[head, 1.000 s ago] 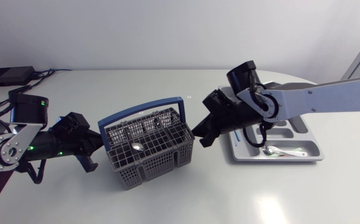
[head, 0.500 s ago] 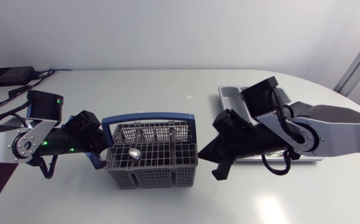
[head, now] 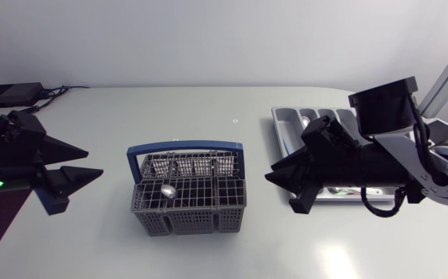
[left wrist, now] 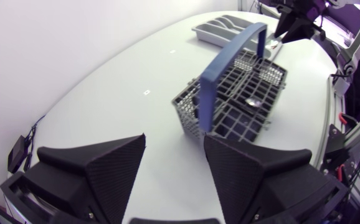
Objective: Unload the cutlery basket into the drawer organizer.
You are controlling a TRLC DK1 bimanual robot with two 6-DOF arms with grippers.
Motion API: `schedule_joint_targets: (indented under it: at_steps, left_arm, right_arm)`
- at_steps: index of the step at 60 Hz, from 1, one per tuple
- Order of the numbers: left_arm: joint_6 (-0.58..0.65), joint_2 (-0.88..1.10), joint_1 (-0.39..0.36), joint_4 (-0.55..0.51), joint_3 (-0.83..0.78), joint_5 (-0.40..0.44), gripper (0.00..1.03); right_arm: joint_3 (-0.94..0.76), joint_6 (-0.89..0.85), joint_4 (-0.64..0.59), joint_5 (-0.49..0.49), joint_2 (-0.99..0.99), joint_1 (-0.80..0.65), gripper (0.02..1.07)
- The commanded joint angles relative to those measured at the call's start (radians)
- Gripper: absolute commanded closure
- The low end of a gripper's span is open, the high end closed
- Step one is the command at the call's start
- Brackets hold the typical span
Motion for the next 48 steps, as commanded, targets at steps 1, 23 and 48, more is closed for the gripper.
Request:
schedule_joint_targets:
  at_steps: [1,23,48]
  left_arm:
    - [-0.073,-0.067,-0.082,-0.106,0.069,0.022,0.3]
    - [-0.407,0.215,-0.267,-0.218,0.149,0.074,0.3]
    - [-0.64,0.415,-0.272,-0.285,0.294,0.08,0.3]
  right_arm:
    - [-0.026,0.024,-0.015,0.004,-0.025,-0.004,0.57]
    - [-0.054,0.07,-0.041,0.007,-0.092,0.013,0.56]
    - [-0.077,0.09,-0.053,0.032,-0.134,0.042,0.56]
